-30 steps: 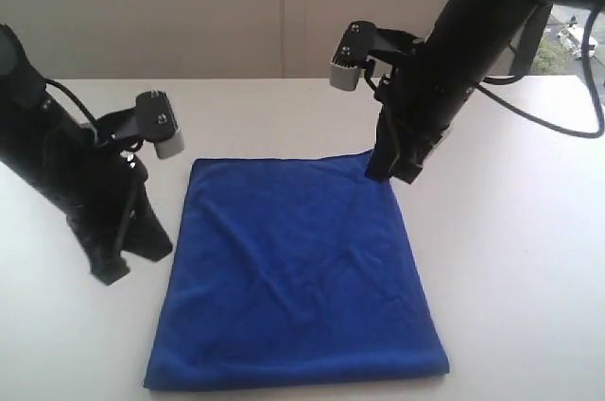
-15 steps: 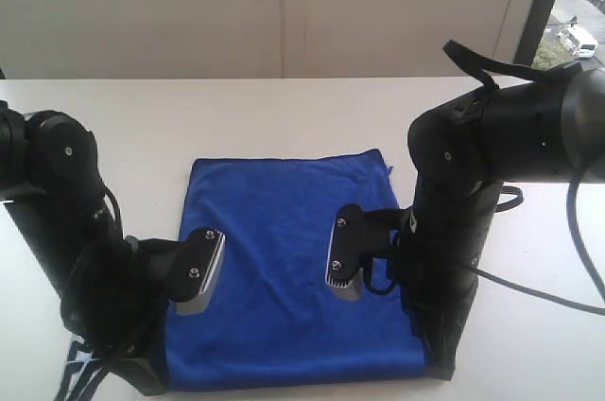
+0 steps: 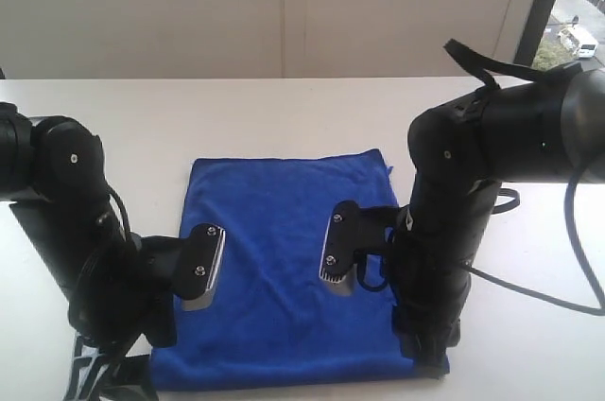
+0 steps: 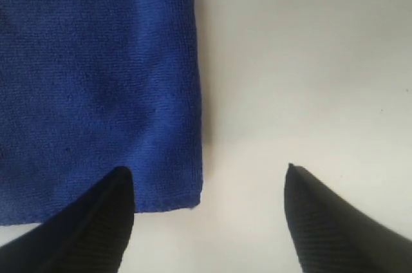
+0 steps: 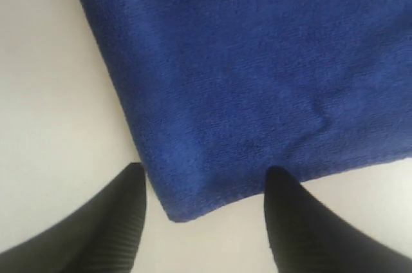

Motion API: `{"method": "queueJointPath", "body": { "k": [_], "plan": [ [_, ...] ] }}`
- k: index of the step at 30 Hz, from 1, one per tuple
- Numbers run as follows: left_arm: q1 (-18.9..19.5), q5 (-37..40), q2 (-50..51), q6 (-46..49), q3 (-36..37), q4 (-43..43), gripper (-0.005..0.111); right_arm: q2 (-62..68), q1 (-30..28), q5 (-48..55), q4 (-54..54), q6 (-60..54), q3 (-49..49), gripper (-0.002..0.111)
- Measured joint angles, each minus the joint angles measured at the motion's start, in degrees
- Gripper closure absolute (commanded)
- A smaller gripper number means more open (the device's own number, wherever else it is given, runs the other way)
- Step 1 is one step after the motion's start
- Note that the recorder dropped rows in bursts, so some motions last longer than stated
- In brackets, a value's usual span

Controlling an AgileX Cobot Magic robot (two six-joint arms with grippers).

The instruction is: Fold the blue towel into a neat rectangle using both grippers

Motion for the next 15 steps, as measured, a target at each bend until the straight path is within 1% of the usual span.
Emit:
{"method": "queueJointPath", "body": {
  "k": [8, 12, 15],
  "plan": [
    [0.0, 0.0, 0.0, -0.5, 0.0, 0.1, 0.037, 0.0, 0.0, 0.7, 2.0, -0.7, 0.0, 0.054],
    [0.0, 0.0, 0.0, -0.6, 0.0, 0.1, 0.037, -0.1, 0.3, 1.1, 2.0, -5.7, 1.6, 0.054],
    [0.0, -2.3, 0.0, -0.6, 1.2, 0.1, 0.037, -0.1, 0.3, 0.2, 0.7, -9.4, 4.8, 0.054]
  ]
}}
